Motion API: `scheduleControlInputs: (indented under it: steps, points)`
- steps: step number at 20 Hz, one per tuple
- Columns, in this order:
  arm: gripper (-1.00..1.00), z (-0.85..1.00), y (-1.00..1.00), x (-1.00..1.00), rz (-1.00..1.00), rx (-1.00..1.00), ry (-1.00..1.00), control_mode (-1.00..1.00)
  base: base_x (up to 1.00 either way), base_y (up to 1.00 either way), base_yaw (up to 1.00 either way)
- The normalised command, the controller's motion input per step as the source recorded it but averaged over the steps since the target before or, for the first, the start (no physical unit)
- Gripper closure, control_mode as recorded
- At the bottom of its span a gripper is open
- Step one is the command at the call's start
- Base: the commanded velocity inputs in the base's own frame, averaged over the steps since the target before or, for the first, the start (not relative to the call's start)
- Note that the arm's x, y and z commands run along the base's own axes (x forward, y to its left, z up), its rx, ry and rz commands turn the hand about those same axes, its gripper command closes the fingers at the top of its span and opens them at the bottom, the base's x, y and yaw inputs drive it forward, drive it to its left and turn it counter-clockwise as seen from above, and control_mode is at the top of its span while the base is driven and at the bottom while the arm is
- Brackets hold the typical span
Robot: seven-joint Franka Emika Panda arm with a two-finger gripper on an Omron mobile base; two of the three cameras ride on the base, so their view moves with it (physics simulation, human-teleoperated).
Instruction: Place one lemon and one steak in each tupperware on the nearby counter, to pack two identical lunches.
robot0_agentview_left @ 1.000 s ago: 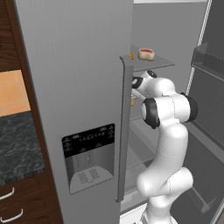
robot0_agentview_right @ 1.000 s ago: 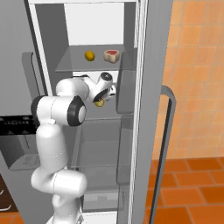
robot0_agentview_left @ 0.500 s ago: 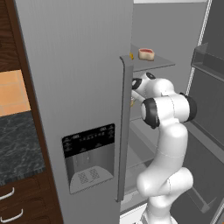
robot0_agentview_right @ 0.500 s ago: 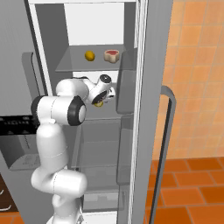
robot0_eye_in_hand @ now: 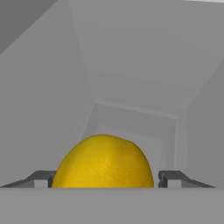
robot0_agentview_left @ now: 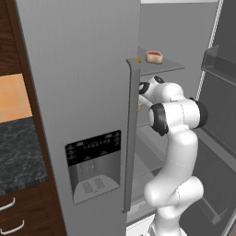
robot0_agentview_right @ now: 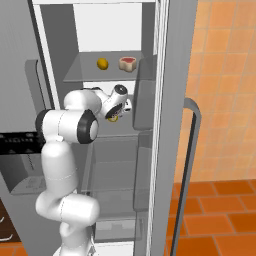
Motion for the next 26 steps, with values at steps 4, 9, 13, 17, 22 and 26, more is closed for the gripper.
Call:
scheduleControlInputs:
  steps: [4, 9, 13, 17, 22, 26]
  points:
    - [1.0, 0.0, 0.0, -0.03, 0.0, 0.0, 0.0, -1.0, 0.0, 0.0, 0.0]
    - [1.0, 0.36, -0.18, -0.52, 0.0, 0.0, -0.01, -1.0, 0.0, 0.0, 0.0]
    - [1.0, 0.68, -0.23, -0.82, 0.0, 0.0, 0.0, -1.0, 0.0, 0.0, 0.0]
    - [1.0, 0.18, -0.05, -0.74, 0.0, 0.0, -0.03, -1.0, 0.0, 0.0, 0.0]
    - [1.0, 0.29, -0.04, -0.84, 0.0, 0.0, -0.05, -1.0, 0.0, 0.0, 0.0]
    - [1.0, 0.79, -0.03, -0.7, 0.0, -0.04, 0.02, -1.0, 0.0, 0.0, 0.0]
